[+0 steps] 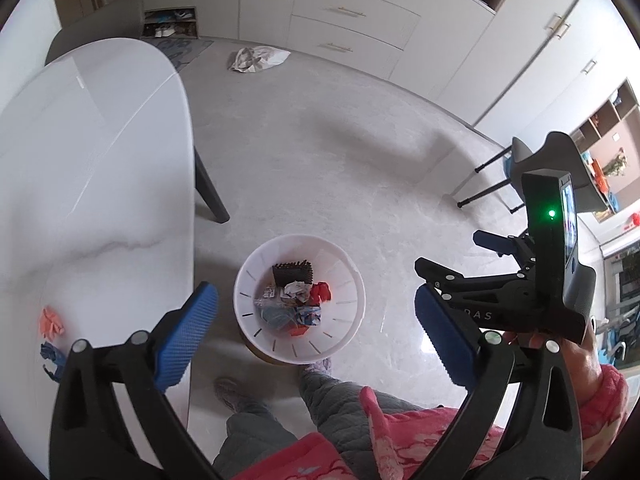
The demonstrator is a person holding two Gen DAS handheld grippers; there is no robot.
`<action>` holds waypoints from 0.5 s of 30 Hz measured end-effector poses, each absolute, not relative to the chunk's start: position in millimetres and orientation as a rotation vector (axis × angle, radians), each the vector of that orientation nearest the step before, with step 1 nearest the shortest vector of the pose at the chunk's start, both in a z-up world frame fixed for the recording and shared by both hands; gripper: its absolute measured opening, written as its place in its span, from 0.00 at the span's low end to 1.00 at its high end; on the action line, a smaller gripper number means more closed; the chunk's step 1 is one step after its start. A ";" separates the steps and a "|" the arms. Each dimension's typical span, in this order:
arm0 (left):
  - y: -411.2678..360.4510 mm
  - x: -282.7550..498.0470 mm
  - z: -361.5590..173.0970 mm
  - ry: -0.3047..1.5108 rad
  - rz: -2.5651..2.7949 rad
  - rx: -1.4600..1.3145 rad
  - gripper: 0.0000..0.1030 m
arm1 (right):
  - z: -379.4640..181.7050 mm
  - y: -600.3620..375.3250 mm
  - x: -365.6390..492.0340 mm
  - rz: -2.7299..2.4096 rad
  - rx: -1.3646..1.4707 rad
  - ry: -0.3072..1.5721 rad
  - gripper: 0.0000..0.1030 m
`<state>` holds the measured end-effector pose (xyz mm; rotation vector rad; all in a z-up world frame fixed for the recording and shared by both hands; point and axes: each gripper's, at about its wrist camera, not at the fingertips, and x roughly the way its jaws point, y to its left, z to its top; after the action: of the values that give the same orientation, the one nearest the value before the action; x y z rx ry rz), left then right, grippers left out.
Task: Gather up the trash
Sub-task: 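Carry the red cloth and newspaper ball over the bin and open both tools, then grasp the blue cloth with the left tool while the right tool grasps the pink tissue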
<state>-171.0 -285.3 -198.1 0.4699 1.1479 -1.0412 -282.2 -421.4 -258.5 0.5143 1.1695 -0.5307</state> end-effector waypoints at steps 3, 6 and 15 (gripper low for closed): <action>-278.0 -164.8 -194.8 1.148 -1.014 0.446 0.92 | -256.9 -417.0 -276.3 -0.511 0.501 1.172 0.98; -269.0 -158.0 -190.0 1.151 -0.984 0.414 0.92 | -254.9 -411.2 -266.9 -0.488 0.486 1.175 0.98; -206.6 -119.3 -185.4 1.139 -0.801 0.317 0.92 | -243.5 -382.9 -220.9 -0.381 0.427 1.172 0.98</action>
<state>-119.3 -206.6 -185.4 0.3165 1.1389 -0.8013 -220.9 -382.9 -243.5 0.4270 1.1719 -0.3809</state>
